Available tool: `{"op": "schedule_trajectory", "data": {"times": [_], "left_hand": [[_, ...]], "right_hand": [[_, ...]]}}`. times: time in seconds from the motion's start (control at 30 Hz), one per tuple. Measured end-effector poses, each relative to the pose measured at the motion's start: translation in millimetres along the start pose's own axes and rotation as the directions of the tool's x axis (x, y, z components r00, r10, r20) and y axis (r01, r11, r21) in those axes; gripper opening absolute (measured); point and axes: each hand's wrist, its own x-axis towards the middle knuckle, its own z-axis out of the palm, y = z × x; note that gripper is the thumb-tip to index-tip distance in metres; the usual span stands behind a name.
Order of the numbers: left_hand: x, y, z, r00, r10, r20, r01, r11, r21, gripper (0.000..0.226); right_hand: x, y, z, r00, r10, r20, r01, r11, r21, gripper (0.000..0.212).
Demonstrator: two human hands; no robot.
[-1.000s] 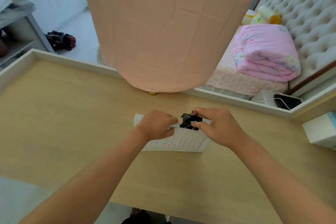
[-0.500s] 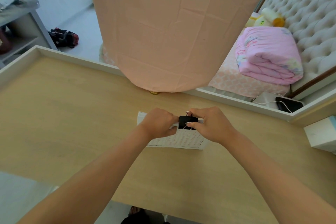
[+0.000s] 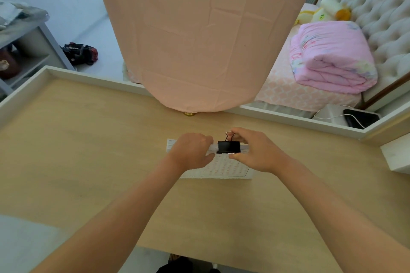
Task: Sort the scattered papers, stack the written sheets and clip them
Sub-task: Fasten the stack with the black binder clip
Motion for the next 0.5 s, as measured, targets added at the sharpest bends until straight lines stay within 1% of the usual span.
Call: {"op": "schedule_trajectory", "data": {"times": [0.07,0.13,0.23,0.33,0.4,0.43,0.47,0.5], "left_hand": [[-2.0,-3.7,-1.9,0.998,0.066,0.021,-0.066,0.998,0.017,0.024],[-2.1,-5.0,-2.3,0.994,0.088,0.059,-0.089,0.996,0.019,0.020],[1.4,-3.0,-2.5,0.993,0.076,0.087,-0.076,0.997,-0.003,0.020],[2.5,-4.1,-2.6,0.993,0.053,0.102,-0.052,0.999,-0.012,0.022],[1.1,-3.5,-2.7,0.993,0.048,0.112,-0.048,0.999,-0.005,0.024],[1.0,-3.8,-2.1,0.992,0.051,0.113,-0.052,0.999,0.005,0.026],[0.8,-4.4,-1.6,0.993,0.055,0.109,-0.058,0.998,0.020,0.026],[0.2,-5.2,-1.5,0.993,0.056,0.101,-0.059,0.998,0.030,0.027]], "right_hand": [[1.2,1.0,-0.5,1.000,-0.022,-0.018,0.022,1.000,-0.010,0.053],[2.2,3.3,0.8,0.998,-0.040,-0.049,0.039,0.999,-0.011,0.043],[5.3,3.9,2.3,0.996,-0.047,-0.079,0.048,0.999,0.010,0.031],[8.6,-1.4,2.3,0.993,-0.089,-0.076,0.087,0.996,-0.035,0.027],[10.6,-4.8,-1.2,0.995,-0.095,-0.035,0.092,0.993,-0.073,0.030],[11.7,-5.9,-3.0,0.997,-0.081,-0.004,0.080,0.994,-0.077,0.036],[12.6,-5.0,-4.1,0.998,-0.058,0.040,0.061,0.995,-0.076,0.048],[13.0,-3.3,-4.9,0.996,-0.017,0.090,0.025,0.996,-0.081,0.068]]}}
